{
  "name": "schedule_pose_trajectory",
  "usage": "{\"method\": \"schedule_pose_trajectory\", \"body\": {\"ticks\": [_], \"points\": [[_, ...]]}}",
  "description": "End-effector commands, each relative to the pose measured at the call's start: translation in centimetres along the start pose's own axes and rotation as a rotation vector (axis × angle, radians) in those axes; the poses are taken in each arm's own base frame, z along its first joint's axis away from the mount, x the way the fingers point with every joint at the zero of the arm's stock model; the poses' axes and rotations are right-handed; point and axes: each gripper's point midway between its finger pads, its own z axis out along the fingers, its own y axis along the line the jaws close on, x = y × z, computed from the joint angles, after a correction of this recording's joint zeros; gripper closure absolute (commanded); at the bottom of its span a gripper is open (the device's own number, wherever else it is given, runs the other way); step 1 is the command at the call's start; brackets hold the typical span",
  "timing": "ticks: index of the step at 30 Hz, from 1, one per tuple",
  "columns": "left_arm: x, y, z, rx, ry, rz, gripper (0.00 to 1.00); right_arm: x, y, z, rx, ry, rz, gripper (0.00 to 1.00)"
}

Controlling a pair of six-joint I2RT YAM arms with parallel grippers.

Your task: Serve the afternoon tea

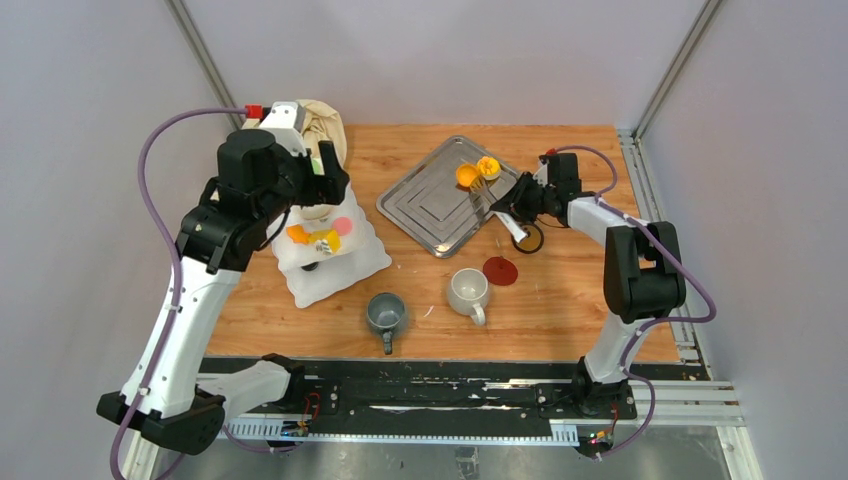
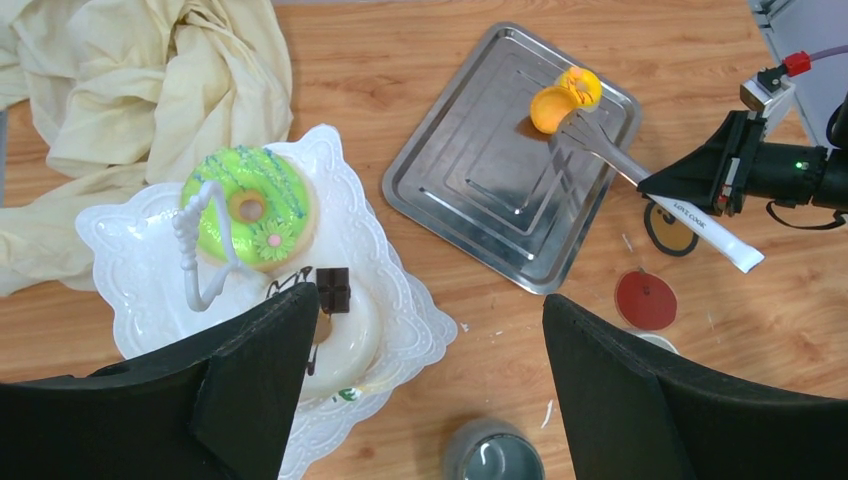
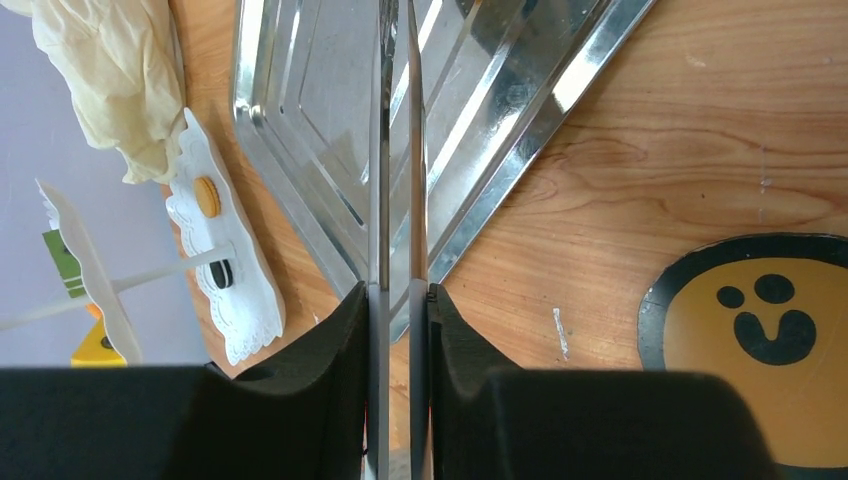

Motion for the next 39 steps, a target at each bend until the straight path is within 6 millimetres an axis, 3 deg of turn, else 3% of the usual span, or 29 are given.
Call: {"method": "schedule_pose_trajectory", "body": {"ticks": [1,5,9,15,20,26,39], "points": [[-0.4,0.1,-0.7,-0.002,-0.03,0.011,0.13,-0.6,2.3,-0.8,-0.065,-0.023,-0.039,0.98],[-0.5,0.3,-1.0,-0.01,-0.035,0.014,0.13,-0.2,3.8,-2.1,-0.099,-0.015,-0.065,0.99],[-1.1,0.8,-1.5,-0.04,-0.06,0.012,0.13,1.5,6.6,-3.2,-0.153,0.035,-0.14,0.99],[-2.8,1.8,-3.2,-0.089,-0.16,-0.016,0.13,6.9,10.2,-2.6,-0.222,0.228,-0.27,1.0],[-2.8,1.9,-3.5,-0.097,-0.162,-0.018,0.13,11.7,12.9,-1.6,-0.282,0.384,-0.348,0.99],[-2.8,1.9,-3.7,-0.095,-0.165,-0.022,0.13,16.5,14.2,0.0,-0.311,0.53,-0.383,0.99],[-2.8,1.5,-3.3,-0.073,-0.157,-0.033,0.13,22.6,16.1,1.5,-0.328,0.692,-0.477,0.99]]}}
